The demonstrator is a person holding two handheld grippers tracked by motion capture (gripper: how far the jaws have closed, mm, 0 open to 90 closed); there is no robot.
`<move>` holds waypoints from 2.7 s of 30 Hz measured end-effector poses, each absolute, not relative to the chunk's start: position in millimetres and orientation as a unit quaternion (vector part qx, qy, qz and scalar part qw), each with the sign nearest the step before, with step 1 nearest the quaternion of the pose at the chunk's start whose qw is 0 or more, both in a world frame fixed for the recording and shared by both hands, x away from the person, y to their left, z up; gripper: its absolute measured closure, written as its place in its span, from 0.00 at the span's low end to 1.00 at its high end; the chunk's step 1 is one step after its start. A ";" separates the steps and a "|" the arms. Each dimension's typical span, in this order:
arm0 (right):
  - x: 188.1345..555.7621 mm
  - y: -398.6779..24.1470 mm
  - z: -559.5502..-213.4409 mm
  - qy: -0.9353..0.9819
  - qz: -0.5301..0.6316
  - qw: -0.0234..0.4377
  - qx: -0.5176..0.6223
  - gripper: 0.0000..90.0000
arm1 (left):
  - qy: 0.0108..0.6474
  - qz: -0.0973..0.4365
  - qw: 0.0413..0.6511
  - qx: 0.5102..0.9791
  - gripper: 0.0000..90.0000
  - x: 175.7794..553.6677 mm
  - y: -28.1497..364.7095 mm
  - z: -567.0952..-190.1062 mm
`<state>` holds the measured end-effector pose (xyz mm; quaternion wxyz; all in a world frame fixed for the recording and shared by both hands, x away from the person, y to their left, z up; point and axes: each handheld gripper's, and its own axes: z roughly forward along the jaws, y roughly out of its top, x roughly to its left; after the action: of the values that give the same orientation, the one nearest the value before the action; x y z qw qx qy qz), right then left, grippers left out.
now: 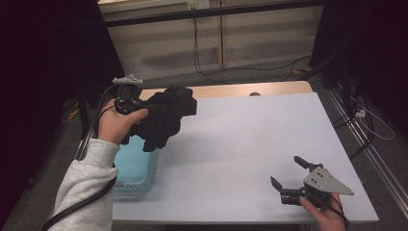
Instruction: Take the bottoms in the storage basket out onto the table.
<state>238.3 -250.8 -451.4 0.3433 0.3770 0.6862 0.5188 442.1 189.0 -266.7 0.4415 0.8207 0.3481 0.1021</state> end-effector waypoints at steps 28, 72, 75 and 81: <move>239.5 -248.3 -453.0 0.693 0.515 0.339 0.374 0.01 | 0.257 0.054 0.450 0.853 0.83 403.7 88.2 -365.6; 255.1 -223.0 -446.8 0.725 0.488 0.315 0.370 0.01 | 0.322 0.092 0.448 0.829 0.10 392.4 126.8 -408.1; 257.0 -221.4 -446.4 0.728 0.489 0.308 0.370 0.01 | 0.323 0.091 0.449 0.828 0.10 393.1 127.6 -408.1; 262.6 -215.8 -445.3 0.733 0.488 0.299 0.368 0.01 | 0.332 0.087 0.452 0.823 0.10 395.4 132.6 -410.0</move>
<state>262.6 -215.8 -445.3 0.2991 0.3679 0.7327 0.4882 395.4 132.6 -410.0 0.4521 0.8232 0.3321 0.0875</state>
